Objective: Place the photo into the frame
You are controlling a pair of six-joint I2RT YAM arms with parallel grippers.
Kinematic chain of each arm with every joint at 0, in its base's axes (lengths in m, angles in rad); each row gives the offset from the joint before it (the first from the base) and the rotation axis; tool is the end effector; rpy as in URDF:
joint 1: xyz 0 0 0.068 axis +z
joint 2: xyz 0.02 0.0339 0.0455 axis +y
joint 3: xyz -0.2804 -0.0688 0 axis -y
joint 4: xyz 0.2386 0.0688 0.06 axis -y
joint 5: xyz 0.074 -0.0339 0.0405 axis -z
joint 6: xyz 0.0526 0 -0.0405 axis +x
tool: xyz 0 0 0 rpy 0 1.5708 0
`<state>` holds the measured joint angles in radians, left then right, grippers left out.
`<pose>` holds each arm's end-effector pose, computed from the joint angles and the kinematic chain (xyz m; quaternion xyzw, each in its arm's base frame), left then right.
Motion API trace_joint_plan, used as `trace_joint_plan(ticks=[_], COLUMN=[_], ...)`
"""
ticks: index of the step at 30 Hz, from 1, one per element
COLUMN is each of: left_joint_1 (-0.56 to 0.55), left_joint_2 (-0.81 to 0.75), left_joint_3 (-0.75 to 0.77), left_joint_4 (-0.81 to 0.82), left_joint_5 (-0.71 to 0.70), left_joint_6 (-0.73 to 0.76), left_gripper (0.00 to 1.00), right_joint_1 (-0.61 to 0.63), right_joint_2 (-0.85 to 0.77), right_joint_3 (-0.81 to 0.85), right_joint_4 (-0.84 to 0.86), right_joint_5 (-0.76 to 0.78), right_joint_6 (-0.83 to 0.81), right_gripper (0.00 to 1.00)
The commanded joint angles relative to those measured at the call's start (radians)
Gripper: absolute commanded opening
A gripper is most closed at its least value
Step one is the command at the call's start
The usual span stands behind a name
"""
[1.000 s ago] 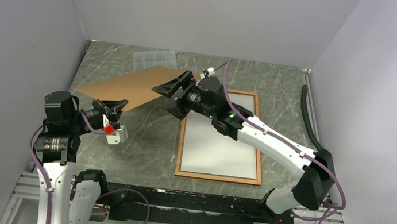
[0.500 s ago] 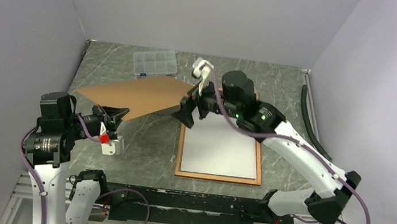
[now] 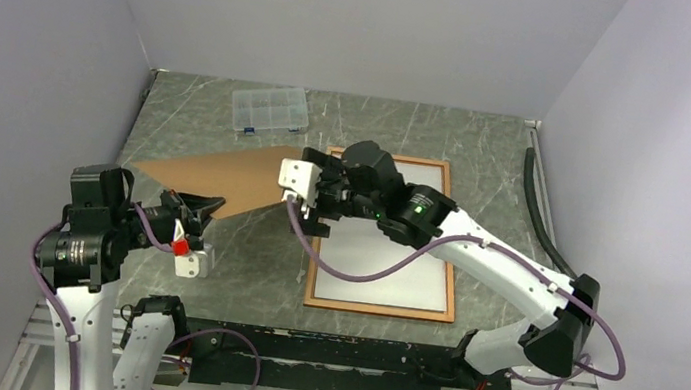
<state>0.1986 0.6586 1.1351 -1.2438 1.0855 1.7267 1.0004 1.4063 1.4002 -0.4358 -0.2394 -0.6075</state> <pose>0.0618 -0.0350 0.3795 0.6911 0.4293 0.0032 0.5814 0.1656 0.2812 0.3952 -0.6484 0.5360 0.2026 0.5012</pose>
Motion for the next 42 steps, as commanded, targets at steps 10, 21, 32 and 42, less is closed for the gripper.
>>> trace_joint_plan(ticks=[10,21,32,42], left_joint_1=[-0.001,-0.001,-0.001,-0.001], left_joint_2=[-0.013,-0.028,-0.015,0.292], left_joint_3=[0.087,0.095,0.116,0.477], left_joint_4=[0.027,0.049,0.623,0.589], left_joint_5=[0.09,0.087,-0.05,-0.382], left_joint_6=[0.118,0.107,-0.686,-1.256], left_gripper=[0.03,0.08,0.94,0.94], right_joint_1=[0.037,0.059,0.041,-0.281], right_joint_2=[0.116,0.089,0.017,0.025], right_joint_3=[0.004,-0.04,0.012,0.234], right_joint_4=[0.128,0.22,0.258,0.081], right_joint_5=[0.087,0.175,0.184,-0.099], right_joint_6=[-0.129,-0.123,0.066,0.65], right_gripper=[0.59,0.0,0.0,0.0])
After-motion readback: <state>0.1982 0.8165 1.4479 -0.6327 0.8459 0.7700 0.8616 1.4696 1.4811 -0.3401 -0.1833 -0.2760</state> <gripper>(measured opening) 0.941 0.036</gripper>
